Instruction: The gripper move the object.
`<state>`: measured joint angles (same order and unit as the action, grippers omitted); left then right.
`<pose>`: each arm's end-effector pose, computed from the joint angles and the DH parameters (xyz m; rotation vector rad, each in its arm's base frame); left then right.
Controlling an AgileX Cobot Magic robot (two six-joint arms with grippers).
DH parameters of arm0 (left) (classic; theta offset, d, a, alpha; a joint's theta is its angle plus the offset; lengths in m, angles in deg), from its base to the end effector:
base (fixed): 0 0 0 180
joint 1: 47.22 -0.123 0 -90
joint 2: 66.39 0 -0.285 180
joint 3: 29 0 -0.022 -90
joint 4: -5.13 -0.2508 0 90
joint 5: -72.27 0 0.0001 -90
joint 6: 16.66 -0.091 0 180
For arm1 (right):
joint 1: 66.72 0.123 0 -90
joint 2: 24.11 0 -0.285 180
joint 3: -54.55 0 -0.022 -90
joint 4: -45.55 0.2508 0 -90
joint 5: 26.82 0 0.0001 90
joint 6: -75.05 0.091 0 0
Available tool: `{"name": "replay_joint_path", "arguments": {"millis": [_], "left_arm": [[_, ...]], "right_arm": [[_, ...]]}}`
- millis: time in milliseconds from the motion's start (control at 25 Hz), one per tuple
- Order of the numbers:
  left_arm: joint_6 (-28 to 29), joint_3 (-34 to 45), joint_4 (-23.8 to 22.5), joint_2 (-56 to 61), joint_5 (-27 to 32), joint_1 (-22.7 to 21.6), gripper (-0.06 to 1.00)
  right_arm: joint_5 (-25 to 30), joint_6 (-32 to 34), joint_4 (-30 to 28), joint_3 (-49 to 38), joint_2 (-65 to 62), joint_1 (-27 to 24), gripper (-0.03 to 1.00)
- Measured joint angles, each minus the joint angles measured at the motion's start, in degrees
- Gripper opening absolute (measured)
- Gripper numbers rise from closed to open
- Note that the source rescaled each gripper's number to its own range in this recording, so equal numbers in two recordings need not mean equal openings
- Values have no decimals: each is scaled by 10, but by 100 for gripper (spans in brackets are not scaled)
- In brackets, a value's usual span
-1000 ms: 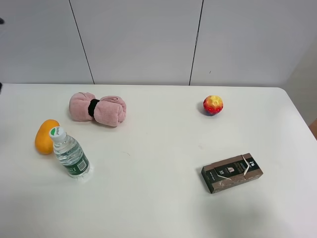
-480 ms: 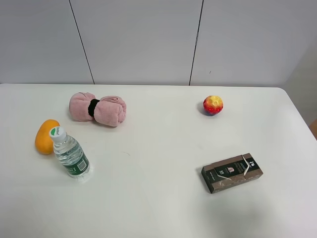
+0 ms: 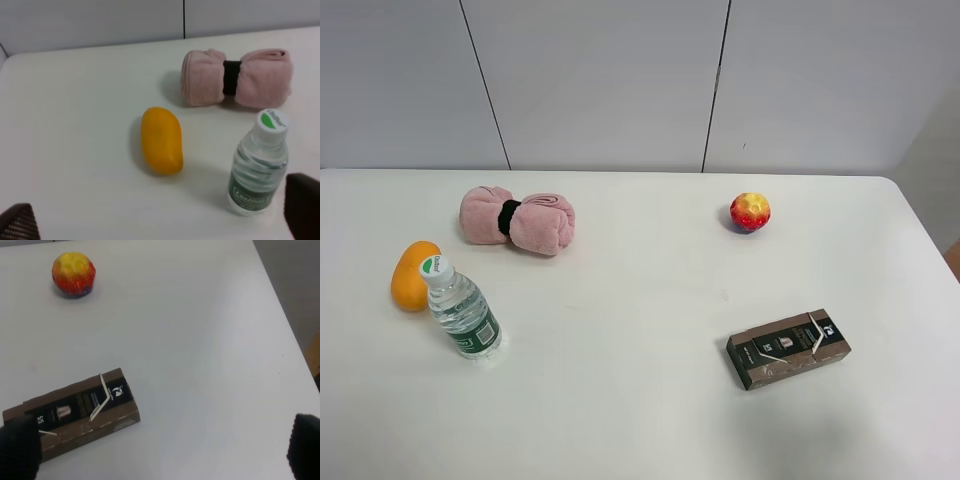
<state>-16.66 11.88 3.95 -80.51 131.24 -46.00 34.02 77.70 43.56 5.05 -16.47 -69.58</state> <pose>-0.0004 0.0016 0.3174 0.0203 1.9889 0.0107 -0.0036 -0.0026 0.2727 0.1003 2.0565 -0.0440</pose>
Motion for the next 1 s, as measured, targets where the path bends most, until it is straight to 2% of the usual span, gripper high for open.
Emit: {"name": "replay_joint_path", "arguments": {"millis": [240, 440, 1000], "left_arm": [[0, 47, 0, 61, -3, 0, 100], [0, 69, 0, 66, 7, 0, 100], [0, 72, 1, 66, 15, 0, 100]], "right_arm": [[0, 0, 0, 0, 0, 0, 100], [0, 0, 0, 0, 0, 0, 100], [0, 0, 0, 0, 0, 0, 100]]}}
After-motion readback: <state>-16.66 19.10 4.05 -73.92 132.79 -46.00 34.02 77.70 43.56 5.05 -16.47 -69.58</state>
